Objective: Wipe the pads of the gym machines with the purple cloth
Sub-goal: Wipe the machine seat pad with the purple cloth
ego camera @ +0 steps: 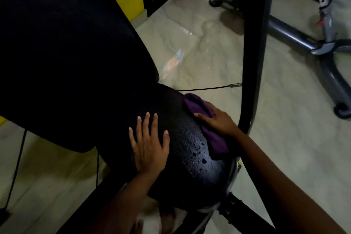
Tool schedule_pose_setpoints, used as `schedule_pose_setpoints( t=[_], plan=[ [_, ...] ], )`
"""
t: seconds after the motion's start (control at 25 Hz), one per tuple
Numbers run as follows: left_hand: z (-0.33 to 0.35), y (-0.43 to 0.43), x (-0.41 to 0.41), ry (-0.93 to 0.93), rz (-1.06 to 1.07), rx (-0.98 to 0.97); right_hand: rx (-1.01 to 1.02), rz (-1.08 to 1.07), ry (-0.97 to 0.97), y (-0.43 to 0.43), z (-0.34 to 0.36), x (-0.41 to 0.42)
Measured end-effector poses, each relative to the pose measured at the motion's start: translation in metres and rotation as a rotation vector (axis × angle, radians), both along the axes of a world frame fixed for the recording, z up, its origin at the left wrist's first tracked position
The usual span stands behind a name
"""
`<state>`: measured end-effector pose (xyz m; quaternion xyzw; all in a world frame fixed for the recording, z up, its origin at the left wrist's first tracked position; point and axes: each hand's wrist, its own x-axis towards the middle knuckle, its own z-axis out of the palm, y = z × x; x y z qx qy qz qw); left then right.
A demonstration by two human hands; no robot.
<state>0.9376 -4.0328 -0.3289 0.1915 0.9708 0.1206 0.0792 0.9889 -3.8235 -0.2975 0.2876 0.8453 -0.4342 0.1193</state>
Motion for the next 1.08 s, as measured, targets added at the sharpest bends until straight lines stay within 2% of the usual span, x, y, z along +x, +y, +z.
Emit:
schedule_pose_setpoints(
  t=[0.2, 0.36, 0.48, 0.6, 0.68, 0.76, 0.84, 1.08],
  plan=[
    [0.010, -0.012, 0.044, 0.024, -0.252, 0.133, -0.061, -0.102, -0.005, -0.001, -0.002, 0.023],
    [0.003, -0.022, 0.056, 0.052, -0.301, 0.131, -0.062, -0.235, 0.105, -0.019, 0.001, 0.060],
    [0.005, -0.018, 0.051, 0.034, -0.296, 0.121, 0.143, -0.419, 0.260, -0.057, 0.001, 0.107],
    [0.005, -0.014, 0.053, 0.000, -0.293, 0.123, 0.394, -0.450, 0.275, -0.100, -0.005, 0.131],
    [0.005, -0.015, 0.053, -0.007, -0.295, 0.148, 0.556, -0.388, 0.225, -0.130, -0.003, 0.138],
    [0.006, -0.017, 0.054, -0.008, -0.298, 0.171, 0.768, -0.211, 0.195, -0.147, -0.002, 0.141],
    [0.006, -0.017, 0.054, -0.012, -0.298, 0.189, 0.892, -0.007, 0.148, -0.137, 0.001, 0.131],
    [0.002, -0.016, 0.055, 0.024, -0.281, 0.221, 0.796, 0.210, -0.010, -0.071, 0.009, 0.058]
  ],
)
